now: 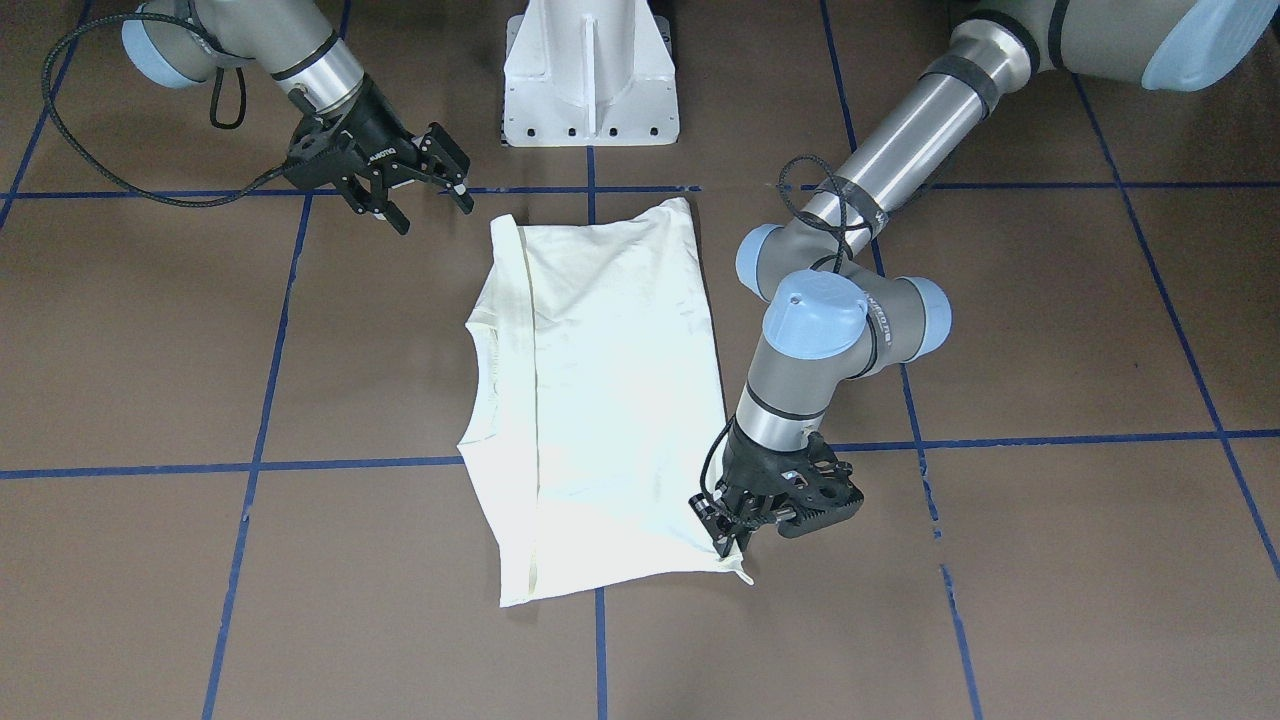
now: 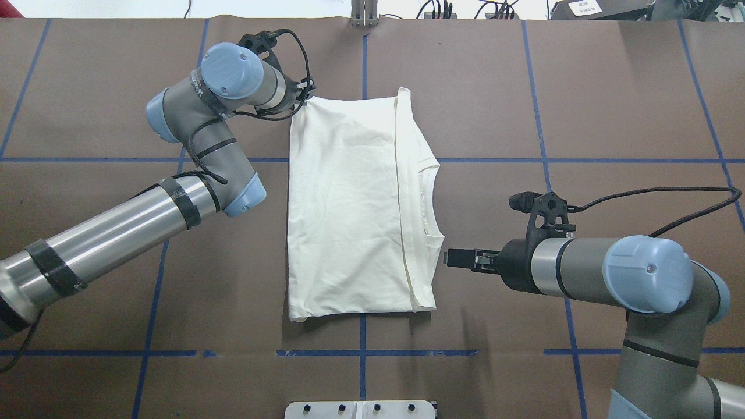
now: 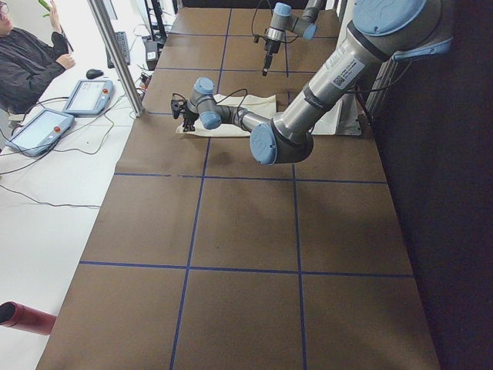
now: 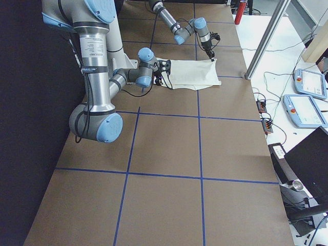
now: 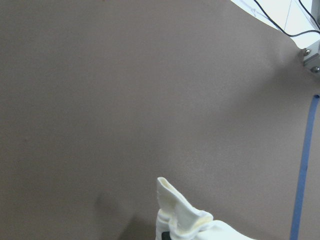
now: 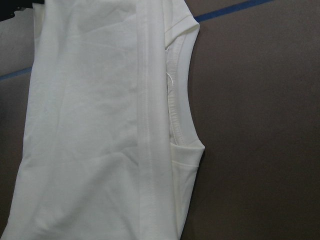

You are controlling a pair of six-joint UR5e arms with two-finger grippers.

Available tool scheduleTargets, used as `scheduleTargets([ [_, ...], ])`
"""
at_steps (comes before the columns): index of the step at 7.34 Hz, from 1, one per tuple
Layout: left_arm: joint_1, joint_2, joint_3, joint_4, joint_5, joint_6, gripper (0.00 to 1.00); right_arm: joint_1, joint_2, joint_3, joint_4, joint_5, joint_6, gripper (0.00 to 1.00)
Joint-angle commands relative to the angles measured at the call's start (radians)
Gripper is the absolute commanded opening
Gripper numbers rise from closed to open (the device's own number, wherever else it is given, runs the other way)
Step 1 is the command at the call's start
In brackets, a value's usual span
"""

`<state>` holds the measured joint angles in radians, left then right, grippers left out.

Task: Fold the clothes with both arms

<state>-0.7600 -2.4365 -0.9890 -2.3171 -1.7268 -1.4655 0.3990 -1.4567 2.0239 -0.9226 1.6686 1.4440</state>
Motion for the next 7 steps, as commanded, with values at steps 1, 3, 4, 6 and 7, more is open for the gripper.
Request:
scheduleTargets([
  [1,-0.047,0.020,-0.028,0.045,-0.092,0.115,1.00,0.012,0.056,-0.075,-0.010,-0.003,-0.005,1.00],
  [3,-0.048,0.179,-0.331,0.219,-0.116,0.187,1.00,0.023,0.169,-0.164,-0.100,-0.001,-0.025,1.00],
  [4,-0.047,0.221,-0.508,0.360,-0.120,0.204,1.00,0.023,0.255,-0.181,-0.246,-0.010,-0.039,1.00],
  [6,-0.026,0.231,-0.724,0.577,-0.163,0.203,1.00,0.021,0.381,-0.226,-0.463,-0.018,-0.143,1.00],
  [7,-0.021,0.243,-0.752,0.584,-0.168,0.203,1.00,0.020,0.448,-0.269,-0.543,-0.014,-0.177,1.00],
])
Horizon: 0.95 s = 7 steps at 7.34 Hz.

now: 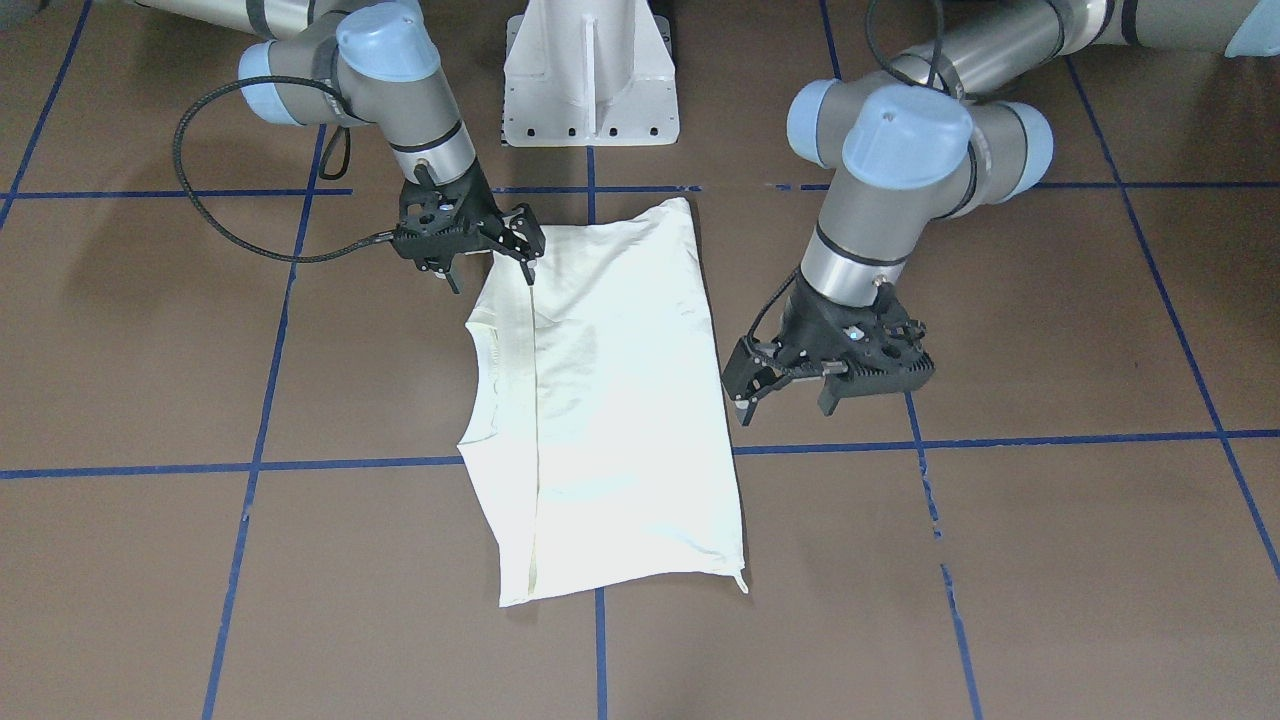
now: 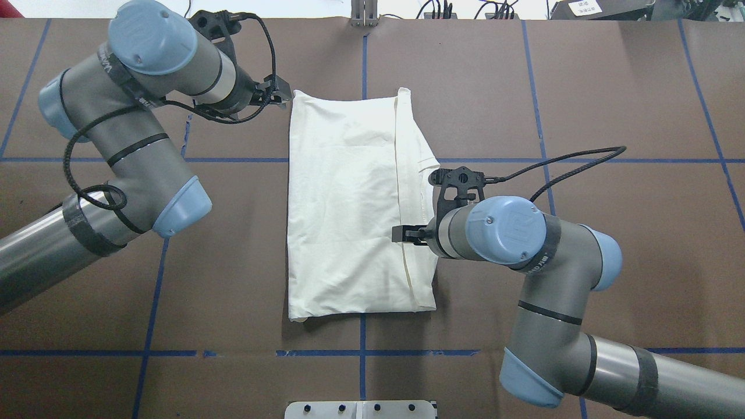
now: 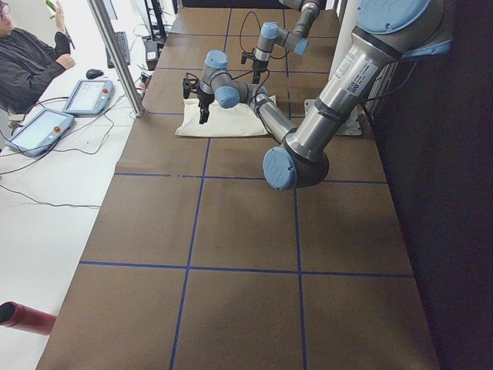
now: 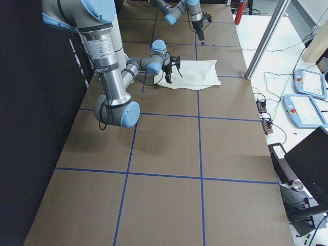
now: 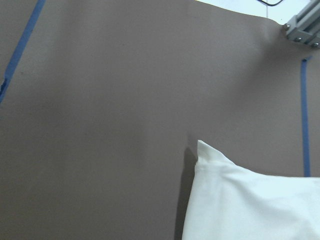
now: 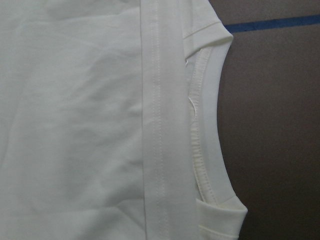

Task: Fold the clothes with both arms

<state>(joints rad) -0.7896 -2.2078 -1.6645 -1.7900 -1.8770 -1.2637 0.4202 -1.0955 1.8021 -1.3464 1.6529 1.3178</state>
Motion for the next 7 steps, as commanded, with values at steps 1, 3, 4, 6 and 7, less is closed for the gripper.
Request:
scheduleTargets([
  [1,0.012,0.034,-0.086,0.050,-0.019,0.001,1.00,-0.009,0.129,-0.079,-0.191,0.011,-0.096,1.00],
  [3,0.010,0.037,-0.089,0.047,-0.019,0.003,1.00,-0.032,0.128,-0.090,-0.267,0.019,-0.176,1.00],
  [4,0.010,0.037,-0.089,0.046,-0.019,0.003,1.00,-0.034,0.126,-0.092,-0.289,0.062,-0.177,1.00],
  [6,0.010,0.039,-0.089,0.043,-0.019,0.003,1.00,-0.037,0.120,-0.093,-0.313,0.105,-0.192,1.00],
  [7,0.010,0.037,-0.087,0.041,-0.019,0.003,1.00,-0.040,0.121,-0.093,-0.333,0.110,-0.195,1.00],
])
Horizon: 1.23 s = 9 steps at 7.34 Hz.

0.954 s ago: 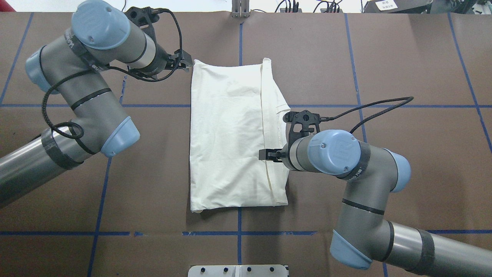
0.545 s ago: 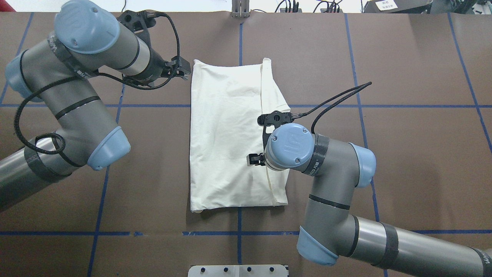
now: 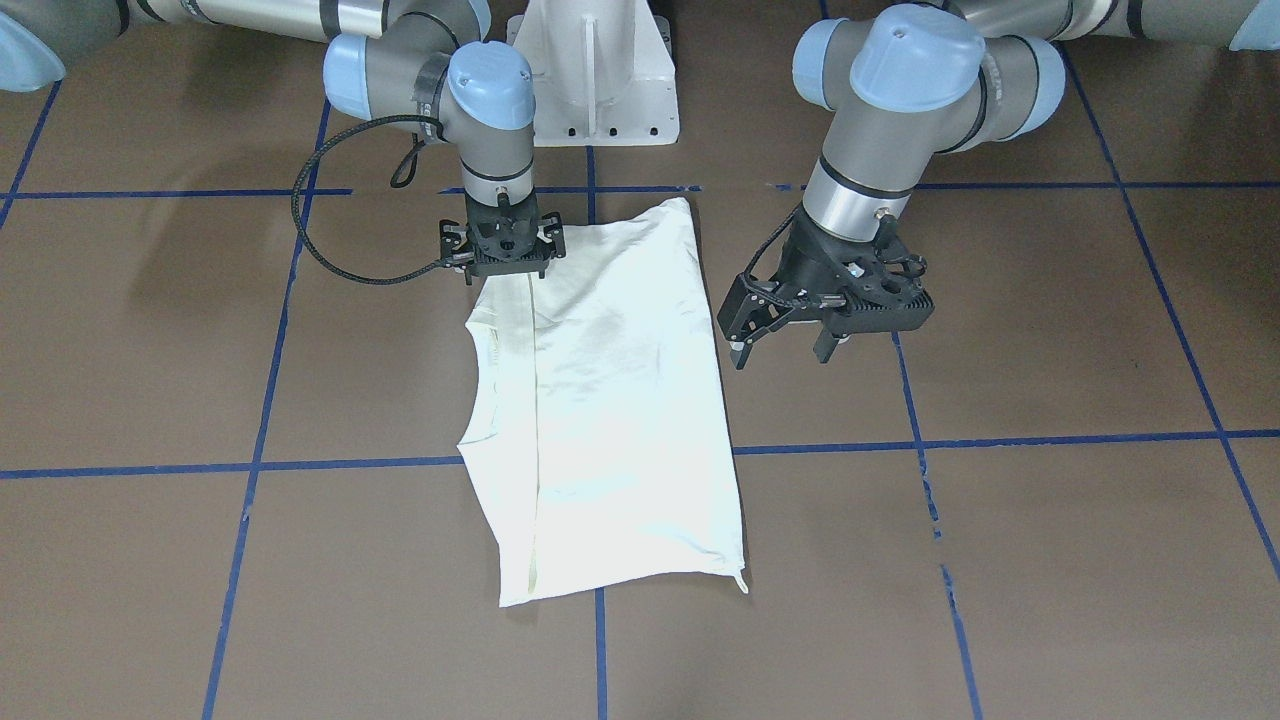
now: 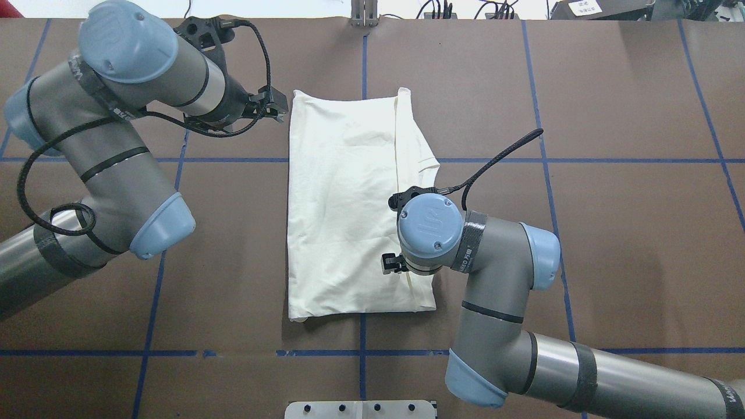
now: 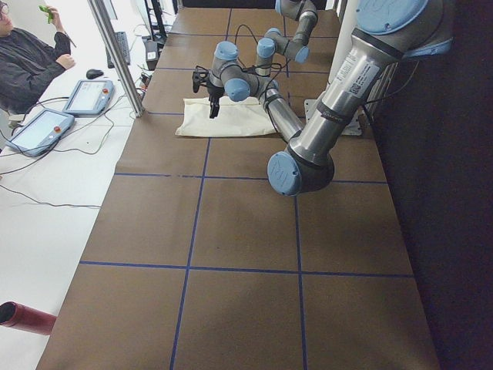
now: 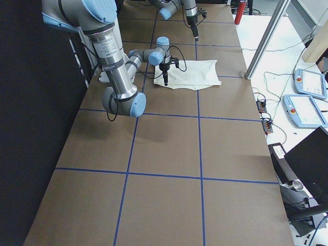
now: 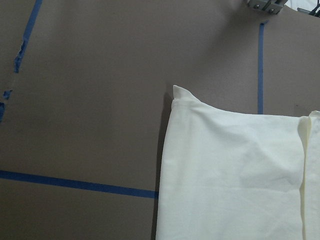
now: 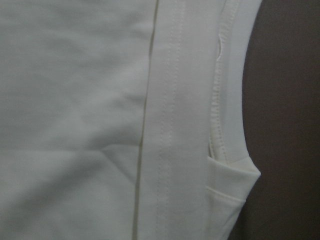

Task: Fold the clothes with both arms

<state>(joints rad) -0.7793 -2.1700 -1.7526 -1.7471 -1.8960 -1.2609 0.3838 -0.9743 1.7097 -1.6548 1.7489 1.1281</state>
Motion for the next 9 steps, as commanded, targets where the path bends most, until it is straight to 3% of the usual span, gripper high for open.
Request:
scheduleTargets([
  [1,0.000,-0.001,0.001,-0.002,0.000,0.000,1.00,-0.009,-0.001,-0.007,-0.028,0.014,-0.005,1.00],
  [9,0.002,-0.002,-0.001,-0.003,-0.002,-0.005,1.00,-0.011,0.003,-0.002,-0.147,0.041,-0.005,1.00],
])
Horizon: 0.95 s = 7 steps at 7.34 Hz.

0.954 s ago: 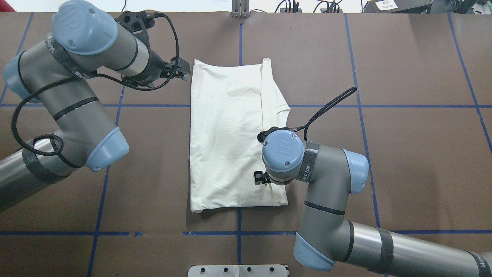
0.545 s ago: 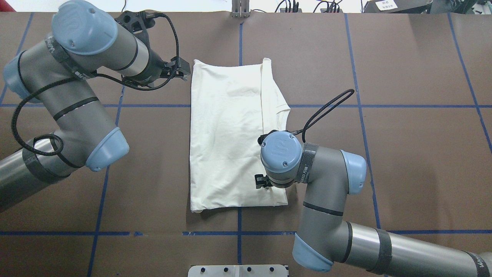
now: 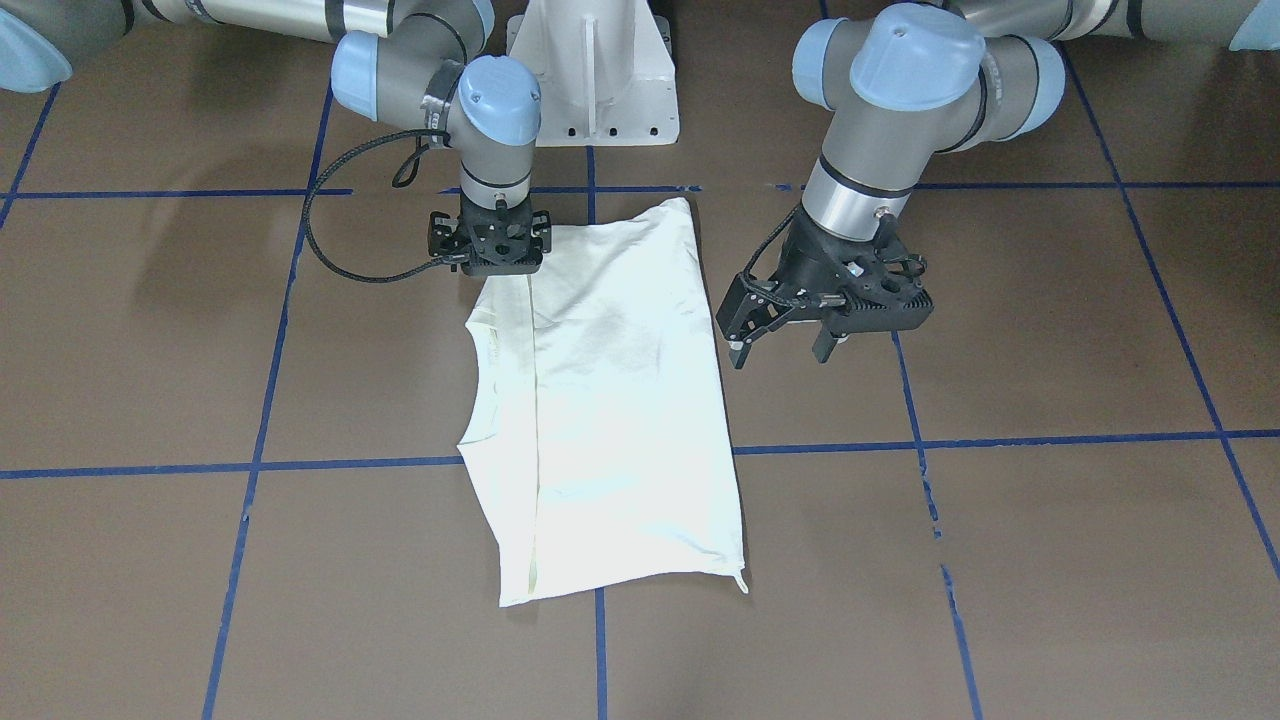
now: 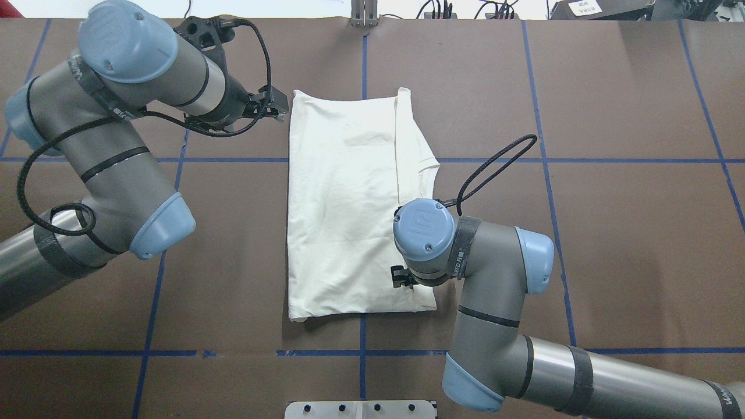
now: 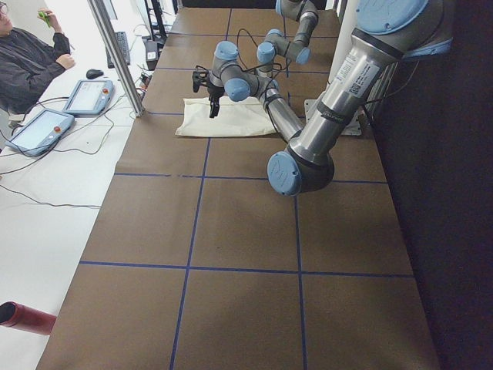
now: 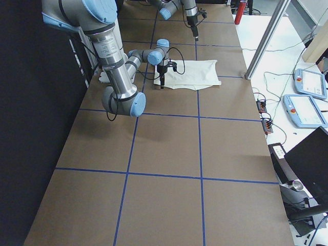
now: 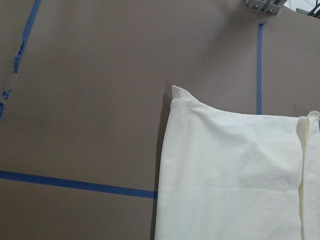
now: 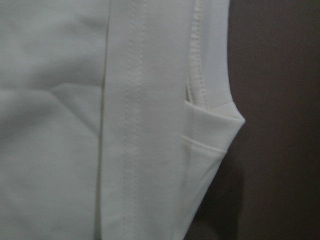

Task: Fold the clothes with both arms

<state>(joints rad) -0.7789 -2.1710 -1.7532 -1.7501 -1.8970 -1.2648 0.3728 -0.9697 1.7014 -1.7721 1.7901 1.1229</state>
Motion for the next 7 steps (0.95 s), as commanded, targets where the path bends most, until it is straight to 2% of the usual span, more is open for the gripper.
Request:
scheduleTargets([
  [1,0.001,0.000,0.001,-0.003,-0.001,-0.001,1.00,0.000,0.002,0.010,-0.065,0.000,-0.002,1.00],
  [5,0.001,-0.001,-0.002,-0.009,-0.019,-0.005,1.00,0.038,-0.021,0.029,-0.118,-0.009,-0.040,1.00],
  [7,0.003,-0.001,-0.002,-0.009,-0.019,-0.007,1.00,0.067,-0.100,0.099,-0.153,-0.017,-0.080,1.00],
])
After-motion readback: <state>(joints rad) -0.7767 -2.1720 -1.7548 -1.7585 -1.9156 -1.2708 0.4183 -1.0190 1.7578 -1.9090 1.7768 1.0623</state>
